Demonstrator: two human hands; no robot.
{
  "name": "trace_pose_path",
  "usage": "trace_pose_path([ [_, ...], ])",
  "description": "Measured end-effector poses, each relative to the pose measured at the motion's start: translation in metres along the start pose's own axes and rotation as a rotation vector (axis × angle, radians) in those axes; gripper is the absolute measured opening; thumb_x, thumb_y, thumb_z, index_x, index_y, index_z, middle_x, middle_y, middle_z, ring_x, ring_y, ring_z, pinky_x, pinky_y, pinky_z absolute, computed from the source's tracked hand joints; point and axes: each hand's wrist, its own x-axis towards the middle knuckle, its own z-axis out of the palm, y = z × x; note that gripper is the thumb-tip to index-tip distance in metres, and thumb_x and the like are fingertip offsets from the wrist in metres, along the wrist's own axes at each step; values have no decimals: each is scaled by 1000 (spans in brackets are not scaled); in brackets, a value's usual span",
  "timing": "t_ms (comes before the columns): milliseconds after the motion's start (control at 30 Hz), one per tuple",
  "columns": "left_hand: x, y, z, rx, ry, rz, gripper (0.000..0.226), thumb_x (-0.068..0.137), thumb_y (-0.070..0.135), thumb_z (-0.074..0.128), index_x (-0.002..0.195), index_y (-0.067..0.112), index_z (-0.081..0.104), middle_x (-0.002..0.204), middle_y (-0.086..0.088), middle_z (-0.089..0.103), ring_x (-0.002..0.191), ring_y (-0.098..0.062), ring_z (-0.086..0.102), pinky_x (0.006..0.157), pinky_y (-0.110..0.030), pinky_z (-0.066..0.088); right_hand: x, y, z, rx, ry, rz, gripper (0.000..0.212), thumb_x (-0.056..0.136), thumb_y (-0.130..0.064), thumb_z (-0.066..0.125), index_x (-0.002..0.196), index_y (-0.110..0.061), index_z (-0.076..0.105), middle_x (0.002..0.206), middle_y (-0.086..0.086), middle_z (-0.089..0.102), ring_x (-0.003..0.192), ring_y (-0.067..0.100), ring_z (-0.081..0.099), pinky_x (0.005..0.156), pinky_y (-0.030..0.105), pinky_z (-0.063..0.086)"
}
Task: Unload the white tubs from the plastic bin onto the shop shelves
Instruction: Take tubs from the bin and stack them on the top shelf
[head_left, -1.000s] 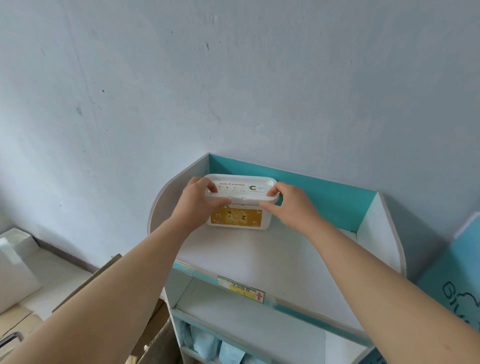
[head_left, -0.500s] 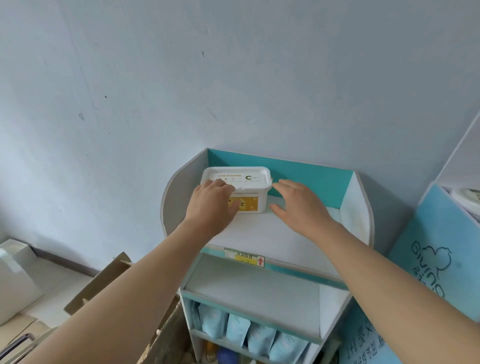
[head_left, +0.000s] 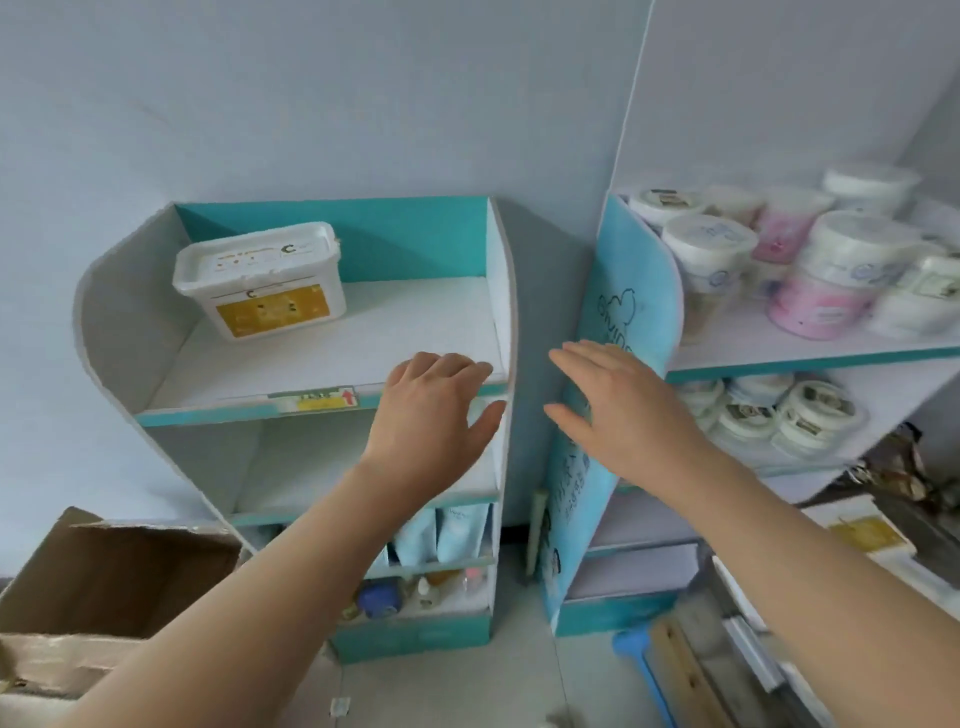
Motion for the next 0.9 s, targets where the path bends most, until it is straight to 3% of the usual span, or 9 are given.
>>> trace_pose_path([
  [133, 5, 69, 39, -95, -115, 134, 38, 80, 41, 57, 107, 18, 70, 99, -1, 71, 90, -32, 63, 84, -39, 49, -68, 56, -7, -12, -22, 178, 48, 86, -27, 66, 126, -3, 57, 125, 17, 60, 116, 35, 55, 100, 43, 43],
  [300, 16, 160, 96, -188, -207, 303, 40, 80, 43, 50, 101, 17, 71, 90, -1, 71, 80, -31, 65, 74, -38, 53, -154, 133, -15, -31, -46, 433, 51, 91, -31, 60, 134, -6, 51, 133, 15, 54, 122, 34, 49, 102, 43, 42],
  [467, 29, 254, 156, -262, -367, 385, 44, 91, 41, 52, 128, 18, 58, 116, -2, 65, 105, -27, 56, 89, -36, 44, -230, 213, -18, 13, -71, 673, 52, 92, -33, 56, 138, -11, 46, 140, 9, 49, 130, 25, 42, 106, 34, 34],
  [633, 41, 325, 222, -294, -477, 366, 51, 88, 48, 38, 118, 15, 62, 103, -5, 66, 97, -29, 59, 81, -38, 49, -277, 293, -9, 30, -66, 808, 48, 89, -28, 63, 130, -6, 54, 128, 13, 59, 119, 30, 53, 98, 36, 41],
  [700, 46, 342, 242, -279, -548, 327, 43, 92, 45, 45, 125, 20, 57, 108, -3, 62, 102, -25, 56, 82, -36, 46, -285, 317, -2, 32, -73, 826, 48, 90, -29, 60, 132, -6, 53, 130, 11, 58, 120, 28, 52, 99, 35, 41],
  [767, 53, 361, 269, -246, -580, 316, 36, 93, 46, 46, 120, 25, 56, 105, 0, 61, 96, -21, 55, 74, -32, 43, -291, 347, 8, 46, -74, 849, 46, 92, -29, 58, 132, -7, 53, 129, 10, 59, 120, 26, 52, 98, 34, 40],
  [900, 69, 387, 320, -252, -674, 212, 37, 92, 48, 47, 114, 20, 59, 99, -2, 61, 89, -22, 57, 75, -36, 49, -281, 396, 29, 43, -156, 862, 48, 95, -33, 51, 138, -12, 45, 134, 4, 55, 124, 20, 47, 97, 28, 37],
])
